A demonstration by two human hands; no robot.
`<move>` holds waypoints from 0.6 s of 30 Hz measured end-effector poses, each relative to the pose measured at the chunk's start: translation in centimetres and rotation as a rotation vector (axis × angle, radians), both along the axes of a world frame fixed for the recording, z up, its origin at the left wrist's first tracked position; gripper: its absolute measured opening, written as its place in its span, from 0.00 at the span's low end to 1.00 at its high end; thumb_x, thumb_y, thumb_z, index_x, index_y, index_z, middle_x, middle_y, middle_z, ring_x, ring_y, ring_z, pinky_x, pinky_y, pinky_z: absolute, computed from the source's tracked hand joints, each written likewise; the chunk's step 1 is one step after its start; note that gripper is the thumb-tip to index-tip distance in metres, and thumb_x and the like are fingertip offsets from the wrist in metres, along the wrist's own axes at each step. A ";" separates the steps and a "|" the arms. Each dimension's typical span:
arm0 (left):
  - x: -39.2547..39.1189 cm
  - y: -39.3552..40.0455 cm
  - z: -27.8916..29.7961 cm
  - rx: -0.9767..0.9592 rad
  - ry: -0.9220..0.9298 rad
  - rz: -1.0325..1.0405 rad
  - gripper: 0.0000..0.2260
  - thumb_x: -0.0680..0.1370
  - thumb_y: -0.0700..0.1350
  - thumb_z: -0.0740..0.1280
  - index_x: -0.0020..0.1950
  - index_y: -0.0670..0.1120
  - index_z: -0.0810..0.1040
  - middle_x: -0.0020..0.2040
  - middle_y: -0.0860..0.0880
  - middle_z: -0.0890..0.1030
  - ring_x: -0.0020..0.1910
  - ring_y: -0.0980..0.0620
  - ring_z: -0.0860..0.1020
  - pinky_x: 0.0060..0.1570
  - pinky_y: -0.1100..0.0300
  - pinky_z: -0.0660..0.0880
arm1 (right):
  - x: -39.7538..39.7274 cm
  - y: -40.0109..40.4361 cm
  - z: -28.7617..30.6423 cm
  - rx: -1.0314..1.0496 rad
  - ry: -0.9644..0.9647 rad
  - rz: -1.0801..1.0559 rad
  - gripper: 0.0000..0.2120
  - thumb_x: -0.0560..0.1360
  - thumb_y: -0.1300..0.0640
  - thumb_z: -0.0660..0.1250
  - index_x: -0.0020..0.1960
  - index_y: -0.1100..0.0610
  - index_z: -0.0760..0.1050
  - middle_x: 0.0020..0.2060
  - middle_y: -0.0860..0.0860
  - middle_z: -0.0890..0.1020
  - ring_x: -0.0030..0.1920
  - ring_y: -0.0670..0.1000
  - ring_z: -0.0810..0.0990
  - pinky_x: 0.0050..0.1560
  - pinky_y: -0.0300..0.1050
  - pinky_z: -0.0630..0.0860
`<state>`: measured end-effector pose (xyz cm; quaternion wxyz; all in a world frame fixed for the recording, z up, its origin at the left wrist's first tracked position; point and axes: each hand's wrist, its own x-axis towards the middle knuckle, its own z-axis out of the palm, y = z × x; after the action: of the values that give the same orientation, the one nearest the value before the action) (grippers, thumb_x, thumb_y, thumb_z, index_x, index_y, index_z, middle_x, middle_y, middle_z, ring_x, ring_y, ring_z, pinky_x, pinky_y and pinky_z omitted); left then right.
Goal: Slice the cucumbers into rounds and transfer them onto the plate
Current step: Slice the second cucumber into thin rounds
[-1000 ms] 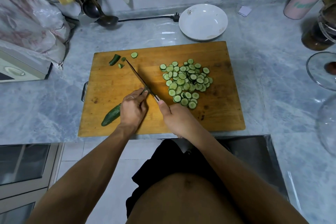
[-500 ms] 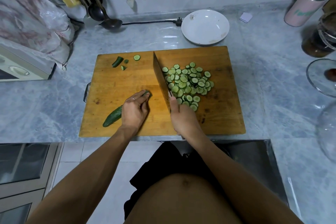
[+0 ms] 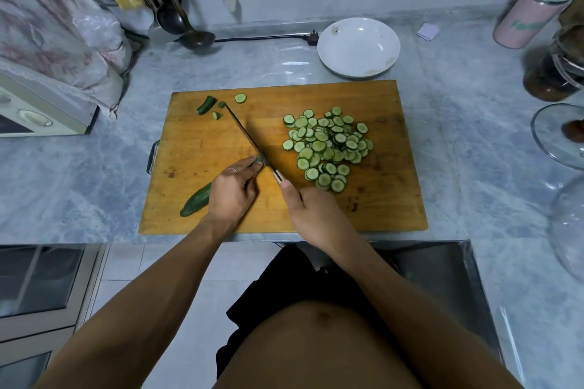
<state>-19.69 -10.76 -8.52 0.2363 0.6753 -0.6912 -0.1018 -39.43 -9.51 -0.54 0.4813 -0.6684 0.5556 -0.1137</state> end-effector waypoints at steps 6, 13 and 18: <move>0.3 -0.1 -0.4 0.001 -0.002 0.002 0.16 0.71 0.30 0.67 0.57 0.39 0.83 0.59 0.42 0.82 0.59 0.44 0.80 0.62 0.53 0.75 | -0.1 0.3 0.5 0.007 0.019 0.037 0.30 0.83 0.38 0.48 0.29 0.56 0.64 0.26 0.51 0.69 0.29 0.51 0.70 0.31 0.47 0.62; 0.1 0.1 -0.4 0.000 0.006 0.020 0.16 0.71 0.30 0.67 0.56 0.39 0.84 0.59 0.41 0.82 0.59 0.43 0.80 0.63 0.56 0.73 | 0.1 0.1 0.3 0.017 0.031 0.060 0.30 0.83 0.39 0.47 0.30 0.56 0.65 0.28 0.52 0.70 0.30 0.51 0.70 0.31 0.46 0.62; 0.2 0.1 -0.6 0.010 0.009 0.028 0.16 0.71 0.30 0.67 0.57 0.39 0.83 0.60 0.41 0.81 0.59 0.44 0.80 0.62 0.56 0.72 | 0.5 -0.7 0.7 0.075 0.018 0.045 0.32 0.83 0.39 0.46 0.29 0.58 0.66 0.25 0.54 0.71 0.28 0.53 0.72 0.35 0.48 0.70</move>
<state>-19.47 -10.70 -9.13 0.2377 0.6854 -0.6802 -0.1051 -38.95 -10.22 0.16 0.5036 -0.6632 0.5484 -0.0759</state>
